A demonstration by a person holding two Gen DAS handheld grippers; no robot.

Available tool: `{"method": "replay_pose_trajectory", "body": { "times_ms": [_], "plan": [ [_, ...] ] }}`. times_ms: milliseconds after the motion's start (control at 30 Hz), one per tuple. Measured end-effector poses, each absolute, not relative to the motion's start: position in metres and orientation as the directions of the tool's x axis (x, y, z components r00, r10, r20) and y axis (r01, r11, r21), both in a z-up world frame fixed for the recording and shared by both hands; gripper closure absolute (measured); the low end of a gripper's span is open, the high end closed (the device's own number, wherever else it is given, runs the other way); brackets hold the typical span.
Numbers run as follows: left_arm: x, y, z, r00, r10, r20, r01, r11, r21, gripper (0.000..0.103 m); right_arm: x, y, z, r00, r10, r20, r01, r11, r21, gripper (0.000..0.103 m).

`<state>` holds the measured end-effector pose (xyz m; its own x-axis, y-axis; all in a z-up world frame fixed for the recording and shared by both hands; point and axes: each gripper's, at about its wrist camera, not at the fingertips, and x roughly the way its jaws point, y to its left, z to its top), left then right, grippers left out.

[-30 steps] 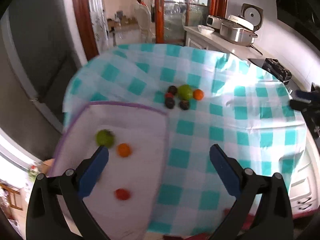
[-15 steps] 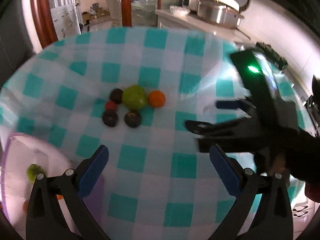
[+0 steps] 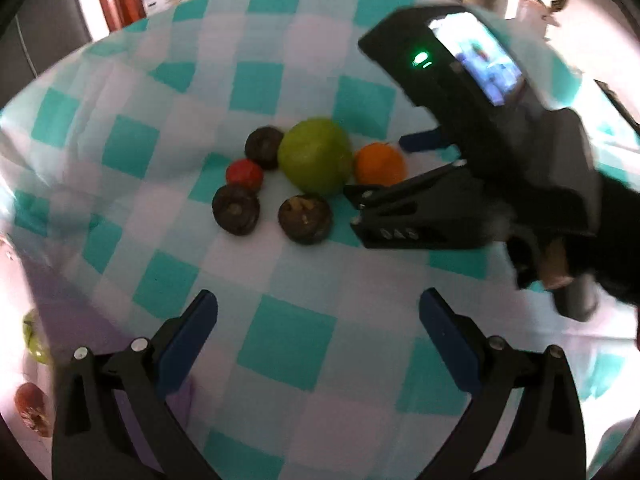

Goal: Organize fruits
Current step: 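Grasp a dark mushroom with the left gripper while the right gripper grasps an orange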

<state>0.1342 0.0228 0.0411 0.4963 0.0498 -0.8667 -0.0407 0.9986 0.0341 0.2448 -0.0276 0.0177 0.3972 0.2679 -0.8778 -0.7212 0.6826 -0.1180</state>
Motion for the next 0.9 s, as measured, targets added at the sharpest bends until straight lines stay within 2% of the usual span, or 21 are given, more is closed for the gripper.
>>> {"method": "replay_pose_trajectory", "body": {
  "times_ms": [33, 100, 133, 300, 533, 567, 600, 633, 900],
  "plan": [
    [0.139, 0.023, 0.035, 0.495, 0.063, -0.867, -0.051, 0.998, 0.044, 0.003, 0.244, -0.028, 0.018, 0.409, 0.267, -0.873, -0.728, 0.673, -0.135, 0.036],
    [0.149, 0.024, 0.026, 0.494, 0.076, -0.866, -0.053, 0.997, 0.057, 0.011, 0.245, -0.034, 0.021, 0.397, 0.299, -0.868, -0.729, 0.677, -0.1, 0.059],
    [0.154, 0.024, 0.022, 0.494, 0.077, -0.866, -0.053, 0.997, 0.058, 0.013, 0.248, -0.04, 0.023, 0.385, 0.309, -0.87, -0.713, 0.698, -0.067, 0.061],
    [0.18, 0.035, 0.007, 0.503, 0.135, -0.854, -0.131, 0.988, 0.079, 0.018, 0.256, -0.072, 0.041, 0.416, 0.341, -0.843, -0.607, 0.795, 0.022, 0.061],
    [0.212, 0.042, -0.002, 0.524, 0.116, -0.844, -0.154, 0.987, 0.04, 0.024, 0.247, -0.091, 0.053, 0.437, 0.351, -0.829, -0.558, 0.828, 0.057, 0.061],
    [0.213, 0.041, -0.002, 0.531, 0.1, -0.841, -0.143, 0.989, 0.027, 0.036, 0.245, -0.092, 0.053, 0.438, 0.347, -0.829, -0.554, 0.831, 0.054, 0.061],
    [0.215, 0.039, 0.0, 0.542, 0.088, -0.836, -0.12, 0.992, 0.027, 0.052, 0.242, -0.093, 0.053, 0.436, 0.344, -0.832, -0.548, 0.835, 0.058, 0.061],
    [0.215, 0.035, 0.002, 0.541, 0.072, -0.838, -0.084, 0.996, 0.031, 0.061, 0.239, -0.095, 0.054, 0.435, 0.342, -0.833, -0.541, 0.838, 0.062, 0.061],
    [0.174, 0.04, 0.036, 0.536, -0.02, -0.844, -0.054, 0.997, -0.057, 0.062, 0.23, -0.113, 0.065, 0.402, 0.322, -0.857, -0.425, 0.895, 0.136, 0.061]
  ]
}}
